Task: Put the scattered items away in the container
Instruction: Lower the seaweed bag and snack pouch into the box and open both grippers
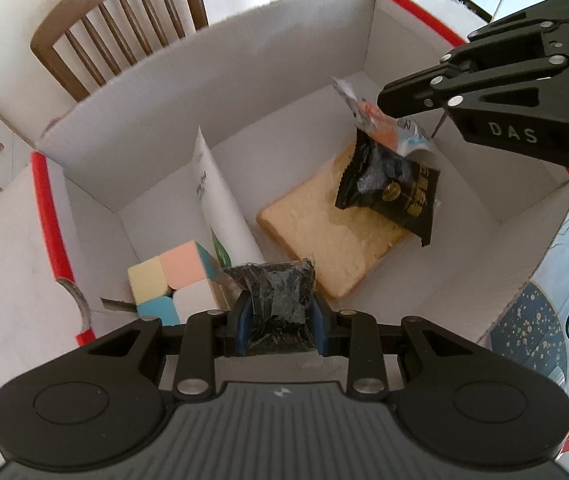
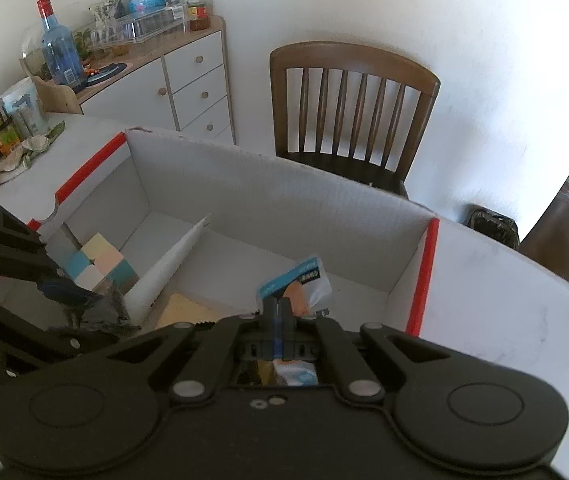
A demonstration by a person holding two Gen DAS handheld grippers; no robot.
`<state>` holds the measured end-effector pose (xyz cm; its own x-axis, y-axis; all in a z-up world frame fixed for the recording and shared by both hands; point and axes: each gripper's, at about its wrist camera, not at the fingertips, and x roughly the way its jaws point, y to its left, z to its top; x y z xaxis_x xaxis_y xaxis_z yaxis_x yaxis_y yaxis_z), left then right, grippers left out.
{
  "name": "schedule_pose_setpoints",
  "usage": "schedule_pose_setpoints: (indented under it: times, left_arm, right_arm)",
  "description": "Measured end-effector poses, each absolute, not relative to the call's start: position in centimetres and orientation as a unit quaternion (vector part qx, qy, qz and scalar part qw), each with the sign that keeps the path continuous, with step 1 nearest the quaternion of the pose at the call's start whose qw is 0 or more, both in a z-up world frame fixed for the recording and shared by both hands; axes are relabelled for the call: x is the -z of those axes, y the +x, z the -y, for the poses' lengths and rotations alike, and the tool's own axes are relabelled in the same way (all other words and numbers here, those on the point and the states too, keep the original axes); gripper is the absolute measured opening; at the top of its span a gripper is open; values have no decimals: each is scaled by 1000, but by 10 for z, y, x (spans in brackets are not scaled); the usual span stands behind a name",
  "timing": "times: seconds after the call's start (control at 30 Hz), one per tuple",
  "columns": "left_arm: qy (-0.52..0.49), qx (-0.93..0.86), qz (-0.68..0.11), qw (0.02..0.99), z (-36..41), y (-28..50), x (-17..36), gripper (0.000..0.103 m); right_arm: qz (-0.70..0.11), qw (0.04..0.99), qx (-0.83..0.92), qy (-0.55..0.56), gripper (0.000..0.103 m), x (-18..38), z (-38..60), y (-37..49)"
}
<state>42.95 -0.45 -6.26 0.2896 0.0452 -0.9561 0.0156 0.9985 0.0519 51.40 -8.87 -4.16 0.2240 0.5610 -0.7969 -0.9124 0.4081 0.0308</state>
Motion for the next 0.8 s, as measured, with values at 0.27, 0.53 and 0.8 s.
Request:
schedule_pose_setpoints:
  times: [0.27, 0.53, 0.8]
  left_arm:
    - [15, -7, -602, 798, 2, 431, 67, 29]
    - [7, -19, -600, 799, 1, 429, 62, 44]
    - [-6, -26, -578, 815, 3, 421, 46, 65]
  right_arm:
    - [-391, 743, -494, -227, 0, 50, 92, 515]
    - [-394, 745, -489, -225, 103, 53, 94, 516]
    - [-401, 740, -491, -226, 103, 51, 98, 512]
